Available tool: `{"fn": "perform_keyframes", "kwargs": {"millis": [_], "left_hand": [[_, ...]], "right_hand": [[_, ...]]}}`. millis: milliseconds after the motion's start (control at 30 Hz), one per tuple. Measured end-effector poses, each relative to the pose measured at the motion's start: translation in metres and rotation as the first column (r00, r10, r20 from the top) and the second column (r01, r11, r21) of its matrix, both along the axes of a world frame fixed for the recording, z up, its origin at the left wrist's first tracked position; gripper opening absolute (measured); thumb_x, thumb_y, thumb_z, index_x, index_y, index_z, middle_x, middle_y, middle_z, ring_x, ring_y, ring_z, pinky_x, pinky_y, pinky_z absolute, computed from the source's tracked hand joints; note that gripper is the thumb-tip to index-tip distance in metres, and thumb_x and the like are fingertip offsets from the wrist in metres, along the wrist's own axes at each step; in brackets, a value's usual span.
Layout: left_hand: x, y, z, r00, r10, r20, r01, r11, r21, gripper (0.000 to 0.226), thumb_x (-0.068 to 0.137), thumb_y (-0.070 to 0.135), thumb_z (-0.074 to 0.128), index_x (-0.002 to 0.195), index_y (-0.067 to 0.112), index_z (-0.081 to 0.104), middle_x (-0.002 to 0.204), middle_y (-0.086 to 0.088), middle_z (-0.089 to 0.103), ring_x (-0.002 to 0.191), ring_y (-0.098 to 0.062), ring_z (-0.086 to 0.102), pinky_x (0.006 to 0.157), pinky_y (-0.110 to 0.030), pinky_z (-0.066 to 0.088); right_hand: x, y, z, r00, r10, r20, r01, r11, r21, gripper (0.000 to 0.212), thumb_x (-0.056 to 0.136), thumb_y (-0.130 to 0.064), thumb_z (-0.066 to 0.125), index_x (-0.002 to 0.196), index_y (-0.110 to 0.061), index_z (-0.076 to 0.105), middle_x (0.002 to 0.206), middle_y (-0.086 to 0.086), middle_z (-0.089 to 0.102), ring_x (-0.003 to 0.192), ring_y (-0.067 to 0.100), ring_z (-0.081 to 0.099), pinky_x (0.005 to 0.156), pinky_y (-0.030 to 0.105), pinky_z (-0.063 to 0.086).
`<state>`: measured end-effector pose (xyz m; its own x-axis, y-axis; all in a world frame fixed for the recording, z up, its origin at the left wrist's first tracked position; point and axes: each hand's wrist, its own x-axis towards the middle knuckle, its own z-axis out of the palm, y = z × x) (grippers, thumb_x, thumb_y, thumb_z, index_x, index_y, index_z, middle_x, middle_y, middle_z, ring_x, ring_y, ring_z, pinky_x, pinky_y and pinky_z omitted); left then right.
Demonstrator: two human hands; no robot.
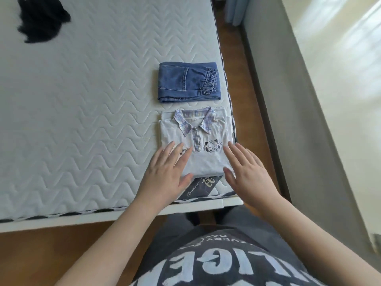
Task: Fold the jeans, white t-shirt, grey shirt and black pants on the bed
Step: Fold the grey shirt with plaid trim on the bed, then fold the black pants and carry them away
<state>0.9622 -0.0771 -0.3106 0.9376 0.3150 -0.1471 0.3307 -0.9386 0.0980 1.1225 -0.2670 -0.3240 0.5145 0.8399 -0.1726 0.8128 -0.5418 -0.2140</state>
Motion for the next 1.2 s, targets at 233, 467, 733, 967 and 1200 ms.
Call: {"fn": "perform_keyframes", "kwargs": {"millis": [233, 467, 733, 967, 1200], "left_hand": [[-0.036, -0.019, 0.041, 0.998, 0.051, 0.029, -0.054, 0.994, 0.1, 0.062, 0.093, 0.056, 0.038, 0.143, 0.022, 0.046, 0.146, -0.008, 0.047, 0.137, -0.035, 0.041, 0.11, -0.059, 0.031], [-0.054, -0.076, 0.069, 0.945, 0.326, -0.042, -0.323, 0.944, 0.064, 0.06, 0.096, 0.057, 0.031, 0.147, 0.025, 0.041, 0.153, -0.006, 0.039, 0.142, -0.029, 0.034, 0.108, -0.053, 0.033], [-0.109, -0.149, 0.092, 0.898, 0.43, 0.097, -0.437, 0.898, 0.058, 0.05, 0.093, 0.047, 0.04, 0.13, 0.02, 0.06, 0.124, -0.002, 0.061, 0.118, -0.024, 0.055, 0.099, -0.045, 0.046], [-0.187, -0.158, 0.102, 0.824, 0.564, 0.058, -0.567, 0.822, 0.056, 0.055, 0.094, 0.052, 0.035, 0.138, 0.024, 0.054, 0.133, 0.001, 0.055, 0.127, -0.021, 0.05, 0.104, -0.042, 0.042], [-0.281, -0.171, 0.11, 0.731, 0.676, 0.094, -0.682, 0.729, 0.062, 0.052, 0.096, 0.049, 0.038, 0.135, 0.019, 0.057, 0.131, -0.001, 0.057, 0.125, -0.021, 0.052, 0.103, -0.043, 0.045]], "right_hand": [[-0.035, -0.009, 0.039, 0.996, -0.005, 0.086, -0.007, 0.992, 0.13, 0.05, 0.098, -0.032, 0.046, 0.144, -0.012, 0.047, 0.149, 0.008, 0.046, 0.14, 0.027, 0.039, 0.117, 0.045, 0.027], [-0.032, -0.038, 0.066, 0.984, 0.11, 0.14, -0.136, 0.972, 0.193, 0.05, 0.099, -0.043, 0.034, 0.134, -0.016, 0.059, 0.135, 0.007, 0.059, 0.126, 0.028, 0.054, 0.107, 0.045, 0.04], [-0.067, -0.048, 0.09, 0.944, 0.311, 0.11, -0.33, 0.904, 0.273, 0.038, 0.095, -0.028, 0.048, 0.124, -0.011, 0.065, 0.124, 0.008, 0.065, 0.115, 0.031, 0.06, 0.099, 0.044, 0.046], [-0.129, -0.035, 0.097, 0.865, 0.498, 0.056, -0.492, 0.824, 0.282, 0.044, 0.093, -0.035, 0.039, 0.12, -0.013, 0.067, 0.117, 0.005, 0.067, 0.108, 0.027, 0.063, 0.092, 0.041, 0.051], [-0.21, -0.009, 0.079, 0.782, 0.621, 0.05, -0.61, 0.748, 0.261, 0.033, 0.093, -0.029, 0.052, 0.118, -0.014, 0.068, 0.114, 0.003, 0.068, 0.102, 0.028, 0.065, 0.09, 0.04, 0.051]]}}
